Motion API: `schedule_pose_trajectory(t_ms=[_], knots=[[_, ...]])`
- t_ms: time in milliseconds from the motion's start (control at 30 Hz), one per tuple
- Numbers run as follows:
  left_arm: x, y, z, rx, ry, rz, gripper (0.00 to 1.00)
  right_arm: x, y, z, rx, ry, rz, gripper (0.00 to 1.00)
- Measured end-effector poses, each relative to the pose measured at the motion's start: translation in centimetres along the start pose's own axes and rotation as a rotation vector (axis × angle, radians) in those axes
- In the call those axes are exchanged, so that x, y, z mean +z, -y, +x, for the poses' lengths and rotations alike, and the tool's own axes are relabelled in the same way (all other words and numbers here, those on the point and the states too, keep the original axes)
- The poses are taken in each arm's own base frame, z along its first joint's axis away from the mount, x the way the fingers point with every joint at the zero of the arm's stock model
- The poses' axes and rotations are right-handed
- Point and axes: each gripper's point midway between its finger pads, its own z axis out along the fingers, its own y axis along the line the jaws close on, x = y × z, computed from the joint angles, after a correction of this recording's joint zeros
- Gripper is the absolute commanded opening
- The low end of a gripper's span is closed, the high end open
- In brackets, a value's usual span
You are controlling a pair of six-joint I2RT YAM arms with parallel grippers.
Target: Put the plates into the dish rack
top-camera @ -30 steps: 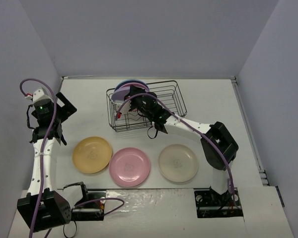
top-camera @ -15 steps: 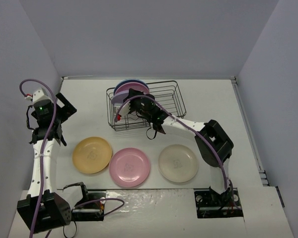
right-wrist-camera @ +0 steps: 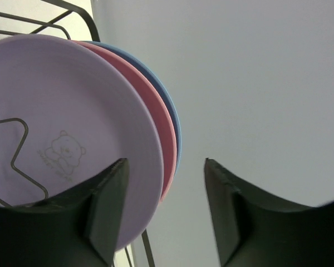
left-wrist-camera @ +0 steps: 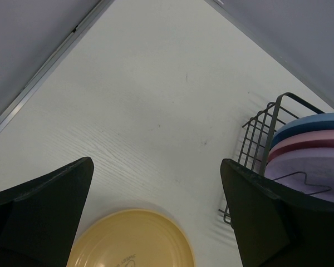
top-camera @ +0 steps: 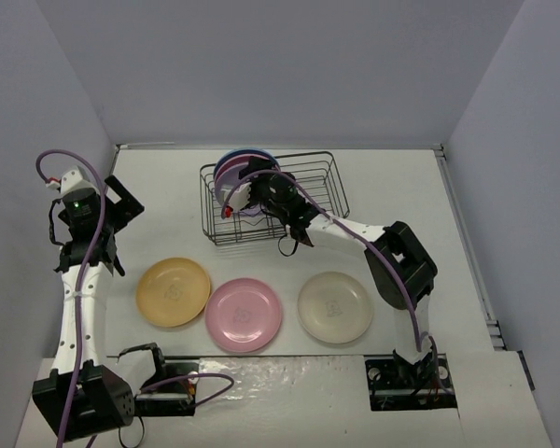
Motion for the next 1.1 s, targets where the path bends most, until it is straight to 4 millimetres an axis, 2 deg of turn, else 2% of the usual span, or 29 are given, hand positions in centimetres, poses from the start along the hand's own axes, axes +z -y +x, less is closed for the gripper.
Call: schedule_pose_trajectory(t_ms=[67,233,333,433,533,667,800,900,967,1033,1100], knots=[[0.0,0.0,0.0,0.0,0.0,0.001,0.97,0.1,0.1,0.2,0.012,-0.003,0.004,0.76],[0.0,0.1,0.0,-0.003,-0.001,0.002,0.97,0.1,0.0,0.3,0.057,-0.004,0.006,0.85],[-0.1,0.1,0.0,-0.005,-0.002,0.006,0.97,0.1,0.0,0.2,0.108,-0.001,0.01,0.99],[-0.4,0.1,0.1,-0.011,-0.006,0.007,0.97,-0.3,0.5,-0.2,0.193,0.007,0.021,1.0],[-0.9,0.3,0.1,-0.027,-0.001,0.016,0.97,-1.5,2.8,-1.3,0.304,0.025,0.047,1.0],[-1.7,0.6,-0.1,-0.046,0.011,0.034,0.97,-5.2,8.9,-3.2,0.503,0.06,0.159,1.0],[-2.5,0.8,-0.1,-0.057,0.013,0.043,0.97,-11.4,14.5,-3.9,0.787,0.06,0.319,1.0],[-2.5,0.8,0.8,-0.058,-0.003,0.043,0.97,-16.2,15.6,-2.8,1.031,-0.01,0.399,1.0],[-2.4,0.6,2.0,-0.058,-0.034,0.037,0.97,-18.6,15.4,-1.8,1.159,-0.065,0.442,1.0],[-2.3,0.3,3.3,-0.069,-0.07,0.025,0.97,-20.7,14.5,0.2,1.301,-0.139,0.501,1.0],[-2.3,-0.1,4.3,-0.094,-0.104,0.001,0.97,-22.6,12.1,3.3,1.402,-0.265,0.556,1.0]])
